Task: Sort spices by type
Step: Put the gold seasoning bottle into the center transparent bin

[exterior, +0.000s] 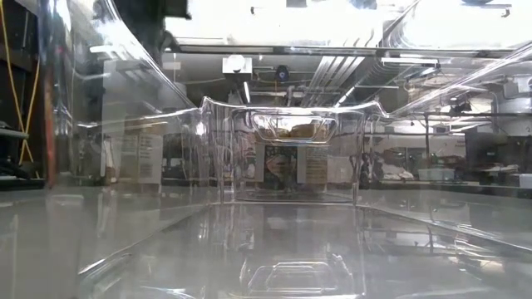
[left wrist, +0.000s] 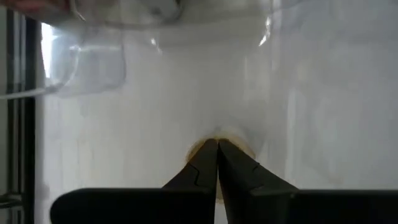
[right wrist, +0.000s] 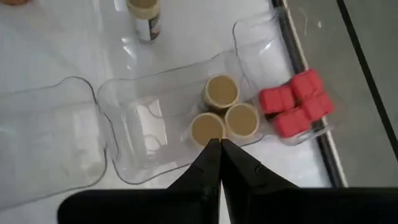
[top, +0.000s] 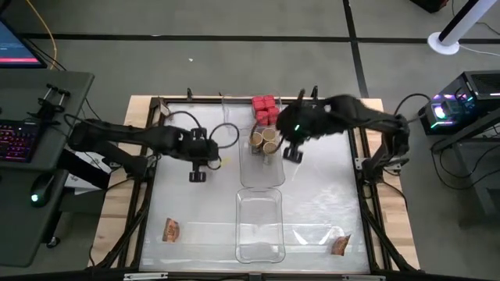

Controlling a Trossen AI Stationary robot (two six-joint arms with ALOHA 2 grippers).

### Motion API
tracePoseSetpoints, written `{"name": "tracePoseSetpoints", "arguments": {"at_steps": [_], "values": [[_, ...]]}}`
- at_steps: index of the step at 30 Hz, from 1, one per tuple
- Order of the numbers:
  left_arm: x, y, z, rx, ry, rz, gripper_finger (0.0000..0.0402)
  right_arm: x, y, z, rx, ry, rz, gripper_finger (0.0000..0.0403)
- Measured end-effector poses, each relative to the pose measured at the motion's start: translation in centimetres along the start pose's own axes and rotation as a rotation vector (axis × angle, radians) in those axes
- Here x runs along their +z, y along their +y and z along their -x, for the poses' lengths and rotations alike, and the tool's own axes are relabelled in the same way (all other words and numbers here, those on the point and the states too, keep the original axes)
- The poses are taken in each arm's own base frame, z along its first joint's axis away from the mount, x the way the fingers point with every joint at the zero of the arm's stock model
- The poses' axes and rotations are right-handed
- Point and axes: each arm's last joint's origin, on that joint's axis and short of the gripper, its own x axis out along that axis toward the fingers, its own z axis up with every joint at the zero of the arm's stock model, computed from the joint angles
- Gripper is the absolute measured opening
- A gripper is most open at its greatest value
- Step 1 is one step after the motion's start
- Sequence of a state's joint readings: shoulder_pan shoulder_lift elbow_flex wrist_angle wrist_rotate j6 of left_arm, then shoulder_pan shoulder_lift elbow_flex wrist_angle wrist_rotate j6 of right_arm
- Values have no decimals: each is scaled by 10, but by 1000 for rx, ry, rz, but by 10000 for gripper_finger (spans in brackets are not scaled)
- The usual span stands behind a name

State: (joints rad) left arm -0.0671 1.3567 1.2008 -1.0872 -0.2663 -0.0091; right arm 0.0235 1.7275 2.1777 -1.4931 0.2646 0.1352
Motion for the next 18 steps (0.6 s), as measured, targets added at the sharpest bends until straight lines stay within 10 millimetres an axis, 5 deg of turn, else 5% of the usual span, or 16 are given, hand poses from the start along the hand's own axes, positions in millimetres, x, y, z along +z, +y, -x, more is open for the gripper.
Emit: {"name": "tracePoseSetpoints", "arguments": {"at_steps": [8,18], "values": [[19,27,25,-180,-86,69,83,-14,-56,33,70,-83,-84,0],[2,62,6,-155,199,39,286,-20,-65,43,86,-102,-246,0]]}}
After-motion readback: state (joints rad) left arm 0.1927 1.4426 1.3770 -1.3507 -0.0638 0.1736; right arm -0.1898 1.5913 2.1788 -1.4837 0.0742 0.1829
